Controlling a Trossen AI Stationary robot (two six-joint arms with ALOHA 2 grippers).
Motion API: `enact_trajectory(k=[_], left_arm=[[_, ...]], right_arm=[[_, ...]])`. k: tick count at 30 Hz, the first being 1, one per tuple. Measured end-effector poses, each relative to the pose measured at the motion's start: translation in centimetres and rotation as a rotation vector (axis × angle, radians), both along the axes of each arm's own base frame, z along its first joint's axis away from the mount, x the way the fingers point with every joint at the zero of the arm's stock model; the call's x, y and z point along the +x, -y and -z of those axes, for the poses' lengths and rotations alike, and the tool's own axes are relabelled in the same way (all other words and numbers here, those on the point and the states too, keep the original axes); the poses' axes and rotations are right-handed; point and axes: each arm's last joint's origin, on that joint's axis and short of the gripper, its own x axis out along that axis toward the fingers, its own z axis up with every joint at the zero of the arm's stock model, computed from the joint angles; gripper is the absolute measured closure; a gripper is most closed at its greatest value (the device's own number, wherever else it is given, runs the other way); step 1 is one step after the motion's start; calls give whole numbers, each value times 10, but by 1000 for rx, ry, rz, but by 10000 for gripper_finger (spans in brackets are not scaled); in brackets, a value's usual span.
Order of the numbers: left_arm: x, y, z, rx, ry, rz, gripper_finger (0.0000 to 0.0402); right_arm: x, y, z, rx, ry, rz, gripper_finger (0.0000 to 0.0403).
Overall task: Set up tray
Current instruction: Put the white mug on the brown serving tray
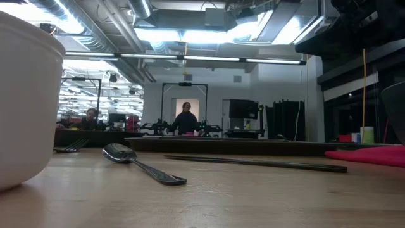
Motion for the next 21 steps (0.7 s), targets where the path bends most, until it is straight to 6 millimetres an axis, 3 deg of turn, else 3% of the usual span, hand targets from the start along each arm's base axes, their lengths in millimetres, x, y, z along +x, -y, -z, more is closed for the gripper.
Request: enact_trajectory(k=[13, 21], left_arm=[[2, -2, 1, -8, -2, -68, 272], [4, -5, 1, 12, 22, -111, 248]], right_arm=[[0, 0, 0, 2, 0, -2, 389], [0, 0, 0, 1, 0, -2, 389]])
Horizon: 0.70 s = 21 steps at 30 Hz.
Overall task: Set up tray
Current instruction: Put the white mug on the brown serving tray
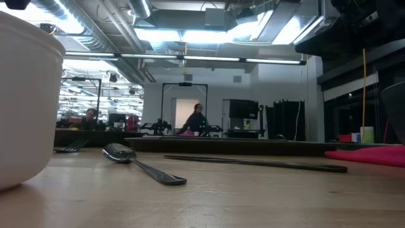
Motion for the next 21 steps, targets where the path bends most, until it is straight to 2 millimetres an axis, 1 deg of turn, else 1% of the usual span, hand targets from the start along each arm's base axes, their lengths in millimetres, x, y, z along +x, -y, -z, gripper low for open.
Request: enact_trajectory(k=[4, 10, 15, 21], left_arm=[[3, 1, 6, 46, 5, 3, 248], [15, 4, 29, 36, -104, 16, 248], [26, 2, 47, 71, -161, 66, 250], [34, -6, 51, 95, -169, 98, 250]], right_arm=[[0, 0, 0, 1, 0, 1, 389], [0, 0, 0, 2, 0, 1, 389], [0, 0, 0, 2, 0, 1, 389], [0, 0, 0, 2, 0, 1, 389]])
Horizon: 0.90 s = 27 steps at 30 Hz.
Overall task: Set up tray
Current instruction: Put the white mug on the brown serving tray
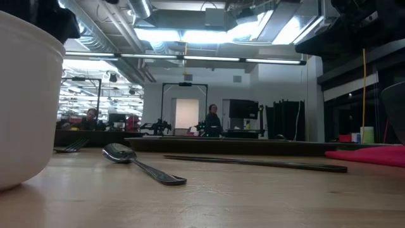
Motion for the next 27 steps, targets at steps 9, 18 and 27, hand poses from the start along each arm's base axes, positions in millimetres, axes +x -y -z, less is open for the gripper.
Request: enact_trajectory(k=[9, 18, 27], left_arm=[[1, -2, 0, 4, -4, 55, 274], [2, -2, 0, 30, 15, 92, 328], [2, -2, -1, 26, 7, 166, 397]], right_arm=[[0, 0, 0, -1, -1, 0, 389], [0, 0, 0, 0, -1, 0, 389], [0, 0, 0, 2, 0, 1, 389]])
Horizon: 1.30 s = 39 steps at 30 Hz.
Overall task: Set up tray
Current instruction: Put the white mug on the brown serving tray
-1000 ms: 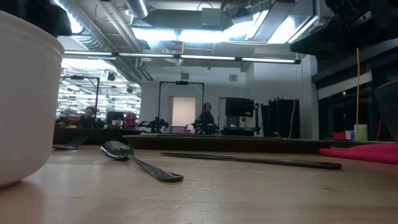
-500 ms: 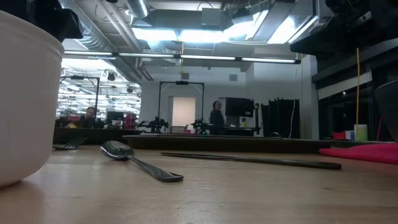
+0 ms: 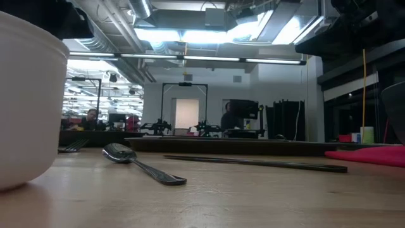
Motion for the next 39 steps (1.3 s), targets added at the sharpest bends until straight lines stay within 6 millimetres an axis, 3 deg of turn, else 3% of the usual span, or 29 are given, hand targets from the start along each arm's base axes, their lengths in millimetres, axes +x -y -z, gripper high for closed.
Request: enact_trajectory(k=[5, 9, 15, 19, 28, 39], left_arm=[[-6, -9, -16, -11, 4, 100, 398], [-16, -32, -42, 0, 16, 126, 398], [-27, -93, -82, 40, 86, 108, 398], [-27, -142, -96, 78, 126, 119, 398], [-22, -235, -98, 165, 151, 177, 398], [-27, -321, -86, 208, 141, 209, 399]], right_arm=[[0, 0, 0, 32, 5, 7, 389], [0, 0, 0, 64, 11, 13, 389], [1, 0, -4, 18, 44, 10, 389], [1, 3, -10, -48, 89, 89, 388], [2, 11, -11, -51, 96, 179, 388], [6, 31, -11, -27, 96, 203, 388]])
